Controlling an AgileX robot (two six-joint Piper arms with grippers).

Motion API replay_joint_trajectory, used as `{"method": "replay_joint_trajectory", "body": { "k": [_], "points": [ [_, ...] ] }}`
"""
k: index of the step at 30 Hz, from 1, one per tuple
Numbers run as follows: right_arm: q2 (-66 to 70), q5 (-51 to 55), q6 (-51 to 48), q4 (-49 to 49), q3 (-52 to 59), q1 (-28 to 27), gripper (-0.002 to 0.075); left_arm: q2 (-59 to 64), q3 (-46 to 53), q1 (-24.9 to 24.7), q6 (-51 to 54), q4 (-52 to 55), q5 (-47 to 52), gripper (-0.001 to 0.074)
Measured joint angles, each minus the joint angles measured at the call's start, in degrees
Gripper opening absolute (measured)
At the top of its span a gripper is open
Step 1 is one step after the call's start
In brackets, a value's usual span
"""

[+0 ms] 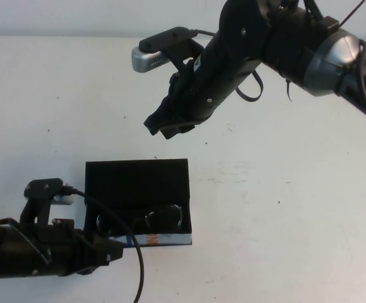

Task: Return glasses to glasses case
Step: Close the glasses case

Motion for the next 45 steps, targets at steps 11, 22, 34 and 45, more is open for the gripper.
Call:
{"method": "replay_joint_trajectory", "body": {
  "k": [11,22,34,45],
  "points": [
    [8.8,0.0,0.0,0.9,-8.2,-0.3,-0.0011,10.8,-0.9,-0.1,15.3,-9.3,-0.2,0.0001],
    [15.8,-2.0,0.0,2.0,-12.9,-0.6,-0.0011,12.1,-2.7,-0.1,17.6,-9.4,-0.4,0.0001],
    [17.8,3.1,-1.3,6.0,-14.5,-0.9,-0.0011,12.1,-2.7,-0.1,18.1,-9.4,-0.4,0.0001],
    [17.8,6.0,-2.0,8.0,-15.1,-1.3,-0.0013,12.1,-2.7,-0.1,18.3,-8.8,-0.4,0.0001]
  ]
}}
